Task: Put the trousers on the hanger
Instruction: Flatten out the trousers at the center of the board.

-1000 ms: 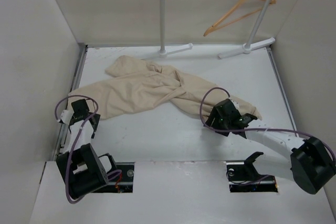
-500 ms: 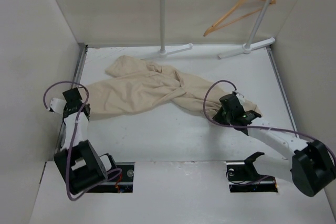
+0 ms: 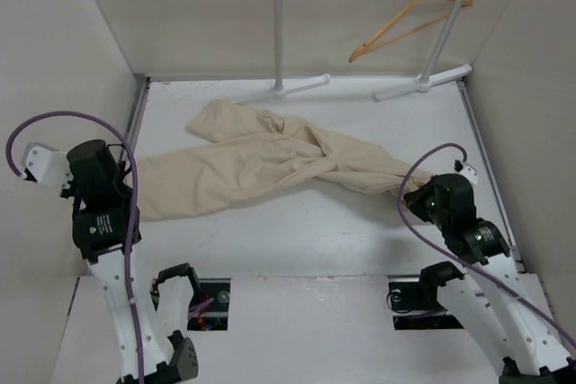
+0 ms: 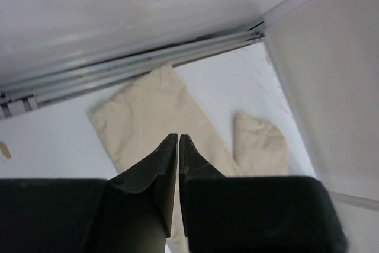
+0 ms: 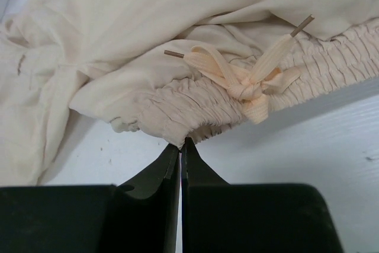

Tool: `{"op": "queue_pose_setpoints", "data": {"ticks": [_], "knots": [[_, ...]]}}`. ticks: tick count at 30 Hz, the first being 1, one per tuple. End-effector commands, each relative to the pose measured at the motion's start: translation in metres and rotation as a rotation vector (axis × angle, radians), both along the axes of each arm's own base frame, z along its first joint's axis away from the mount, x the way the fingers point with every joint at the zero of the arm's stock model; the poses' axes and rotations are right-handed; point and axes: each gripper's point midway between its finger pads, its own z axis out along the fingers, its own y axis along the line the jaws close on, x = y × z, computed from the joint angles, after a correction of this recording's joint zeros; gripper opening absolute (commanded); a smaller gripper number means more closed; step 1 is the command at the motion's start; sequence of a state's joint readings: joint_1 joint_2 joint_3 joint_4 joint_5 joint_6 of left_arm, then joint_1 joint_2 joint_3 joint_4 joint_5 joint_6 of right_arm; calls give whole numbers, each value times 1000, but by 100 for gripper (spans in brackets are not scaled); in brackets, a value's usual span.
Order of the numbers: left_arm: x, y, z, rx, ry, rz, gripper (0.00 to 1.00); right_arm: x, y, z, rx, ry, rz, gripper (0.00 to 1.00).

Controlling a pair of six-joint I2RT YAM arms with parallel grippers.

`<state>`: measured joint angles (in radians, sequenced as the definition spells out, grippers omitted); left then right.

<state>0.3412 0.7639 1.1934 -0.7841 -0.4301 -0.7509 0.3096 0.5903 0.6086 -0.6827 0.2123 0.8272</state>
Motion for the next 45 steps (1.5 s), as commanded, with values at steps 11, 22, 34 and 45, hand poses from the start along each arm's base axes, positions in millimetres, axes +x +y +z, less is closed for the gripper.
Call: {"op": "queue_pose_setpoints", "data": {"ticks": [11,22,34,45], "knots": [[-17,-57,-201,-390,242,-123,55,17,0,22,-16,-35,73,7],[5,-30,-281,-505,215,47,62,12,19,5,16,9,138,9],[11,-6,-189,-385,93,49,2,3,23,4,15,14,154,8],[-34,-19,-3,-72,48,-14,2,4,4,53,-124,-55,139,7]]}}
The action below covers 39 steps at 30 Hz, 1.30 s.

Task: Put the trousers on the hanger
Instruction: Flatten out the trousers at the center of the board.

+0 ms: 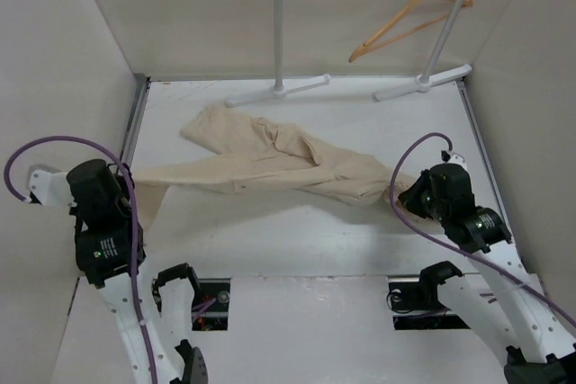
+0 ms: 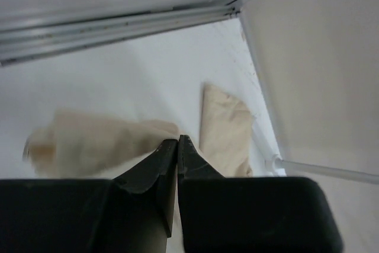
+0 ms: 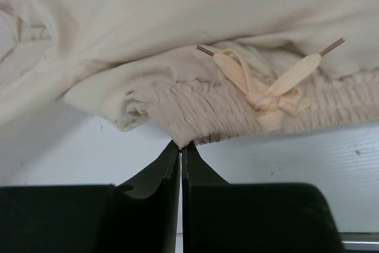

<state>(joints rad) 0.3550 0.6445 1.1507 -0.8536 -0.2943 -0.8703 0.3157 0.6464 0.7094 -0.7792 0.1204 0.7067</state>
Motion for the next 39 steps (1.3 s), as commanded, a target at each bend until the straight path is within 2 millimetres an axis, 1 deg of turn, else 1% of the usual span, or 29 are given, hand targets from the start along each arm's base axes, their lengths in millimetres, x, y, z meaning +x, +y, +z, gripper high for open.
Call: {"op": "queue_pose_setpoints", "data": {"ticks": [1,2,3,4,5,7,9,10,12,13,14,15,16,18,19,20,21,22,23,24,25,27,28,29,30,31,33,36,39], "knots": [[-9,15,15,72,148,29,2,19,-8,49,-80,-136,-10,7],[7,21,25,83,140,24,2,25,-9,54,-93,-146,-14,7],[29,27,32,85,124,12,2,30,-7,57,-97,-154,-12,7],[55,32,34,80,113,-6,2,35,-5,59,-90,-156,-7,7],[86,34,30,63,124,-40,3,39,-4,59,-80,-157,-7,7],[146,39,7,26,188,-98,3,49,-5,62,-64,-161,-23,6],[195,44,-23,-3,279,-132,3,57,-9,70,-59,-166,-48,6],[213,44,-36,-15,307,-148,4,60,-11,73,-60,-172,-58,6],[257,39,-67,-34,386,-208,6,68,-17,82,-63,-181,-86,6],[274,38,-84,-32,430,-233,8,71,-20,84,-64,-187,-100,6],[286,36,-97,-45,465,-246,12,73,-23,86,-62,-186,-111,6],[298,33,-106,-49,488,-266,23,73,-25,87,-63,-182,-118,6],[305,27,-108,-46,507,-290,34,72,-28,86,-66,-181,-128,6],[303,22,-104,-32,507,-298,48,70,-29,81,-59,-169,-131,6],[298,18,-102,-19,499,-308,54,68,-29,77,-50,-162,-134,6],[287,16,-103,-12,497,-312,55,65,-28,74,-38,-156,-134,6],[267,14,-106,-17,488,-311,55,61,-26,67,-22,-141,-131,6],[251,13,-111,-20,488,-305,54,57,-24,60,-3,-128,-129,6],[221,14,-124,-30,485,-284,52,53,-22,53,9,-115,-127,6],[203,16,-132,-35,487,-269,51,49,-22,45,16,-101,-125,6],[176,17,-146,-50,490,-246,50,44,-20,38,28,-87,-121,6],[123,25,-172,-99,498,-156,47,37,-17,26,44,-57,-109,6],[103,27,-184,-127,491,-117,46,35,-17,21,47,-47,-108,6],[86,30,-194,-150,492,-89,45,34,-16,19,50,-42,-105,6],[76,33,-204,-169,500,-68,45,33,-14,17,57,-38,-95,6],[70,36,-213,-195,501,-56,45,33,-12,17,65,-36,-90,6],[70,42,-227,-244,492,-47,46,33,-10,16,77,-29,-86,6],[91,47,-246,-274,465,-69,50,31,-5,17,88,-28,-73,6],[113,47,-260,-318,428,-91,52,27,-4,11,82,-20,-66,6]]}}
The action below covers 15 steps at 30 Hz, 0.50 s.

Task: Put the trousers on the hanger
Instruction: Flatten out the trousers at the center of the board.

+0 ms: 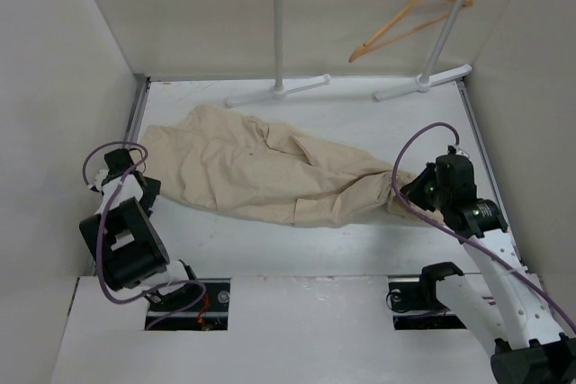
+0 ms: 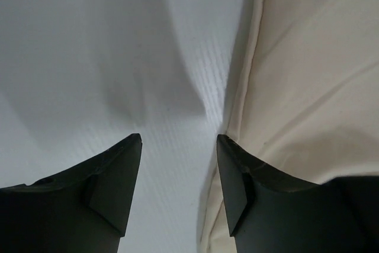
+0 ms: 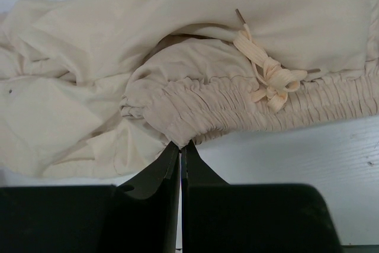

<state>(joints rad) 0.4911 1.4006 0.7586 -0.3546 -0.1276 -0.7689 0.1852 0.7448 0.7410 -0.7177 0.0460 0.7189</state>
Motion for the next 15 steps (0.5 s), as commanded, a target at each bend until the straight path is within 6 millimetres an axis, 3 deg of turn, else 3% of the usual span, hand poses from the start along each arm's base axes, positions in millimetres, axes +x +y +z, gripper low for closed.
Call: {"op": "queue_pose_setpoints", "data": {"ticks": [1,5,9,10,12,15], "knots": [[48,7,8,-22,-181,-6,53,0,6,6,25,-35,15,6],[63,13,0,-26,-188,1,50,-5,3,1,16,-26,9,6],[61,20,-10,-48,-149,37,12,-4,-3,-1,3,-25,-13,6],[60,23,-8,-40,-148,47,8,-2,-8,0,-3,-26,-35,5],[49,26,-1,-7,-137,69,3,0,-21,3,-23,-25,-92,3],[12,34,15,57,-103,139,0,0,-41,14,-84,-26,-167,0]]}}
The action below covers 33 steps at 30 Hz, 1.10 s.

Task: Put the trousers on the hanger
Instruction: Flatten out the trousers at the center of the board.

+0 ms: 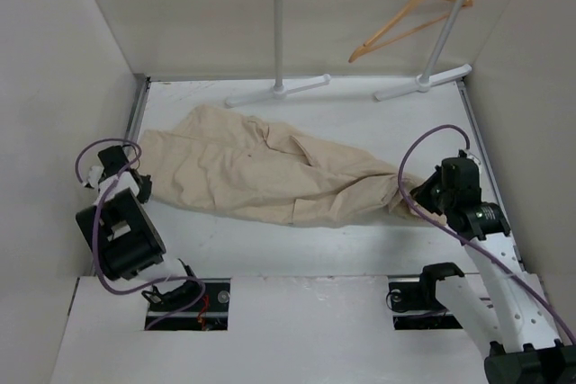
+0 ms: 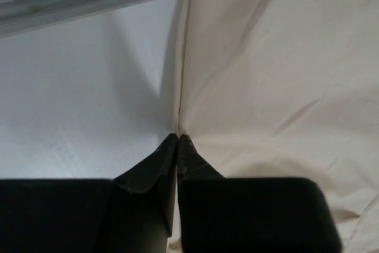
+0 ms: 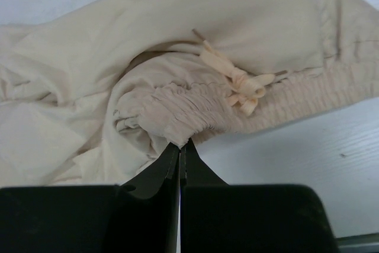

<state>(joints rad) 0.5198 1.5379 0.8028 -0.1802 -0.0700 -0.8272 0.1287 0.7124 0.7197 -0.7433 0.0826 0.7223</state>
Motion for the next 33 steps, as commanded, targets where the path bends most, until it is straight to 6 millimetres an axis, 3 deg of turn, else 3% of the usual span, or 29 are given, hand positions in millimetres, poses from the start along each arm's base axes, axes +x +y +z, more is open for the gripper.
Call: {"op": "queue_pose_setpoints", "data": {"ticks": [1,4,7,11,16,17,19,23,26,29,30,32,33], "knots": [[-42,16,31,101,18,109,0,3,-25,24,-80,-36,-98,0],[-82,12,45,131,48,166,0,-8,-30,31,-114,-33,-111,0],[-117,5,51,145,89,214,2,-35,-10,34,-38,0,-44,0],[-129,4,69,154,107,234,11,-102,17,35,105,110,95,0],[-114,13,112,253,50,205,41,-173,20,5,91,324,245,0],[-107,13,122,268,23,194,44,-181,21,-1,91,340,274,0],[-91,9,141,288,-34,158,46,-183,25,1,93,322,335,12],[-41,-19,172,316,-142,8,46,-181,35,10,66,348,443,66],[13,-61,185,315,-194,-179,50,-158,31,32,-8,262,430,74],[66,-109,182,314,-195,-375,54,-123,31,52,-62,158,374,67],[84,-121,179,317,-192,-420,55,-108,33,51,-78,130,356,57],[119,-139,167,303,-184,-487,55,-74,35,45,-96,70,294,20],[137,-147,161,285,-179,-517,55,-56,34,41,-91,57,244,7]]}}
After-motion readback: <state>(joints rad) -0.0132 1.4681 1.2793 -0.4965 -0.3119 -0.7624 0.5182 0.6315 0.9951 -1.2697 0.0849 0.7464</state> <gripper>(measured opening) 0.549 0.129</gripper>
